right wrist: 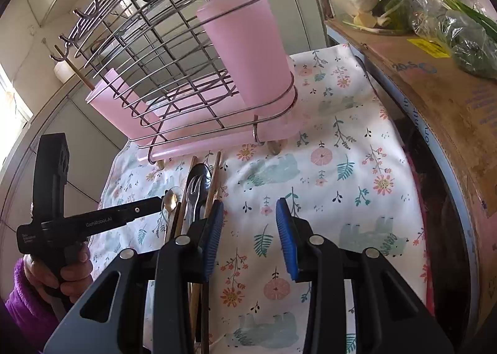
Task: Organize utensils
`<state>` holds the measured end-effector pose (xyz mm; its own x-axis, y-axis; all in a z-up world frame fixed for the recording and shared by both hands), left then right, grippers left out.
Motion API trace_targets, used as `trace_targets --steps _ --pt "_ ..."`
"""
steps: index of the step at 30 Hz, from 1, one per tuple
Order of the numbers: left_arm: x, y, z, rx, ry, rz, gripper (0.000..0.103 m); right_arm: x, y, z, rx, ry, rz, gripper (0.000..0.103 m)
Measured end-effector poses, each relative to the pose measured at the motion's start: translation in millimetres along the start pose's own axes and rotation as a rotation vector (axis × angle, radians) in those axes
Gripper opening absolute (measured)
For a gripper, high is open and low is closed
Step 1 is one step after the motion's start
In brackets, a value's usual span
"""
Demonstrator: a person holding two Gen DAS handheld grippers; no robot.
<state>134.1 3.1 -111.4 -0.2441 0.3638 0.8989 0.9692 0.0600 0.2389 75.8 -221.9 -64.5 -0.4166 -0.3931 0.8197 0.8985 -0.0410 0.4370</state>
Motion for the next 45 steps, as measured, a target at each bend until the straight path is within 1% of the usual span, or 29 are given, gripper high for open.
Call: trace_targets --steps 2,3,7,9,12,14,15,16,19,22,25,26,27,28,29,32,34,37,39,40,41,42,43,45 --pt "6 3 3 0.011 -0.038 -0.003 0.019 -1 1 0 -0.002 0.004 0.001 0.036" --pt "7 4 4 0.011 -0.045 -0.004 0.019 -2 1 0 0.000 0.005 0.003 0.036" --pt "5 7 8 0.012 -0.020 0.015 0.019 -5 1 3 0.009 0.006 0.012 0.036" --pt "6 11 12 0.016 -0.033 0.039 0.019 -6 1 4 0.011 0.007 0.015 0.036" --pt "-7 13 8 0.025 -0.044 0.067 0.019 -8 1 4 0.008 0.006 0.019 0.036" --pt "-14 16 8 0.040 -0.067 0.088 0.009 -8 2 3 0.004 0.007 0.021 0.036" --pt "-17 18 10 0.050 -0.070 0.094 0.008 -9 2 3 0.003 0.008 0.023 0.036" --pt "-18 20 11 0.058 -0.073 0.093 0.003 -9 2 3 0.003 0.007 0.025 0.036" --pt "-19 22 12 0.071 -0.090 0.093 0.003 -12 3 5 0.004 0.013 0.037 0.036" --pt "-15 20 17 0.072 -0.075 0.071 0.002 -15 5 7 -0.001 0.036 0.053 0.036" --pt "1 17 24 0.059 -0.058 0.036 0.002 -21 10 9 -0.013 0.067 0.082 0.036" --pt "8 14 26 0.051 -0.050 0.021 0.002 -24 13 11 -0.018 0.073 0.089 0.034" --pt "14 12 28 0.047 -0.040 0.006 0.002 -27 16 12 -0.020 0.079 0.097 0.031" --pt "20 11 30 0.043 -0.029 -0.010 0.002 -31 19 14 -0.020 0.084 0.110 0.025" --pt "26 9 32 0.040 -0.018 -0.024 0.002 -35 22 16 -0.023 0.089 0.123 0.023" --pt "41 5 40 0.027 0.013 -0.060 0.002 -50 31 24 -0.024 0.093 0.158 0.017" --pt "48 2 44 0.013 0.042 -0.080 0.003 -63 35 30 -0.026 0.095 0.196 0.017" --pt "57 1 54 0.013 0.036 -0.087 0.003 -82 38 33 -0.044 0.055 0.250 0.017" --pt "60 0 57 0.015 0.029 -0.092 0.003 -92 39 31 -0.072 0.061 0.277 0.017" --pt "61 0 59 0.016 0.023 -0.093 0.003 -93 40 31 -0.082 0.065 0.273 0.017" --pt "61 -1 59 0.017 0.019 -0.093 0.003 -94 40 32 -0.081 0.065 0.273 0.015" --pt "59 -1 57 0.018 0.017 -0.094 0.003 -94 40 32 -0.083 0.068 0.268 0.009" --pt "57 -1 57 0.019 0.014 -0.094 0.003 -94 40 32 -0.088 0.076 0.268 0.007" --pt "54 0 56 0.018 0.015 -0.094 0.003 -91 39 29 -0.106 0.076 0.264 0.007"
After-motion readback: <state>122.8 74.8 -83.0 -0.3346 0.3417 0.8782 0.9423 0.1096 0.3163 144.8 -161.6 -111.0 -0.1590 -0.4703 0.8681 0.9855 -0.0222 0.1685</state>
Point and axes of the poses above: each gripper's, at about its wrist camera, not at the fingertips, and x roughly against the way its jaws point, z to its left, y to its top, the point moved 1 cm from there along -x, roughly the way its jaws point, and after that the axes turned 10 degrees about z, right-handed, at the moved point
